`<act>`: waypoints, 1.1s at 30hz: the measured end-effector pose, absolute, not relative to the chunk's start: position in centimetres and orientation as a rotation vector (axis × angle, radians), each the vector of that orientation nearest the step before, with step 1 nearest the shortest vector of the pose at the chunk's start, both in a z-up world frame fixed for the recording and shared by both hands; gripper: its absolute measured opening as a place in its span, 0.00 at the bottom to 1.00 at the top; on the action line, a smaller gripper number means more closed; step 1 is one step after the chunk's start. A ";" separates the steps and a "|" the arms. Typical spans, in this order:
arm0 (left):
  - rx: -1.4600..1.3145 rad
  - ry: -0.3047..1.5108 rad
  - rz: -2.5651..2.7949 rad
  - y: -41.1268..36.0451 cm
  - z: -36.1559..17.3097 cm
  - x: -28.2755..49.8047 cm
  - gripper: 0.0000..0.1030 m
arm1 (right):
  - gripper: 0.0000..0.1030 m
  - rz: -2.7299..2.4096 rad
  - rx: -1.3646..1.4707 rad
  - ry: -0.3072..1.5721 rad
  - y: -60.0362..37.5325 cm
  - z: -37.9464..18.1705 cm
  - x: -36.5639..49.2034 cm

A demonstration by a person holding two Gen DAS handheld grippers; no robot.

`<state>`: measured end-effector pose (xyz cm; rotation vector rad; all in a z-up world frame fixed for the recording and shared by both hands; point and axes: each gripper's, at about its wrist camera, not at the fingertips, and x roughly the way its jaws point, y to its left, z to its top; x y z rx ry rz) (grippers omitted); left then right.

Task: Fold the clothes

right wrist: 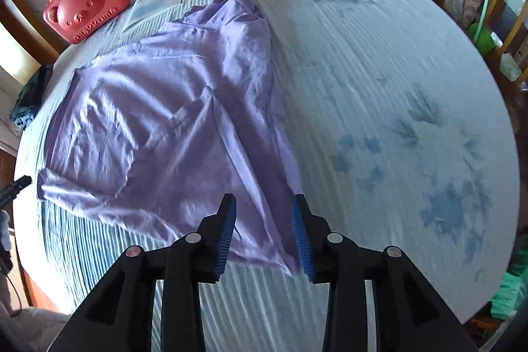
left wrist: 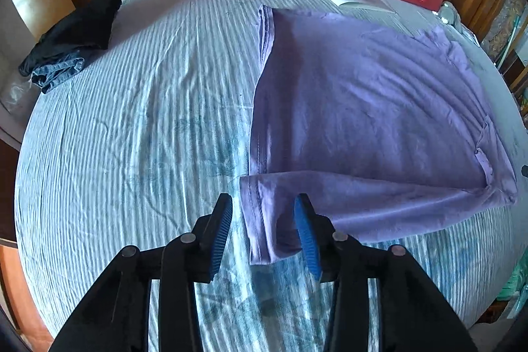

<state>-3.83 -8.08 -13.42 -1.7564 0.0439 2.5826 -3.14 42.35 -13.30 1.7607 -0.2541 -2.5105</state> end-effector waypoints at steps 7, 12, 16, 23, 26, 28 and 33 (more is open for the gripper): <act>-1.898 0.162 2.552 -8.1 -16.9 -5.9 0.38 | 0.33 -2.438 1.871 -0.284 40.9 -16.8 -4.3; -1.825 0.120 2.578 -9.0 -13.6 -7.1 0.38 | 0.31 -2.484 1.901 -0.198 41.5 -15.6 -5.1; -1.696 0.058 2.631 -9.3 -10.5 -11.1 0.38 | 0.31 -2.561 1.780 -0.188 42.1 -12.5 -8.8; -1.627 0.041 2.640 -8.5 -10.7 -22.0 0.38 | 0.31 -2.629 1.648 -0.137 41.6 -9.7 -19.9; -1.662 0.033 2.624 -8.0 -12.4 -25.9 0.38 | 0.31 -2.613 1.619 -0.153 40.9 -9.6 -25.3; -1.691 0.049 2.605 -7.8 -13.9 -27.7 0.38 | 0.31 -2.595 1.620 -0.151 40.3 -10.0 -28.7; -1.746 0.069 2.570 -7.6 -16.7 -30.7 0.38 | 0.32 -2.548 1.660 -0.135 38.6 -12.5 -35.1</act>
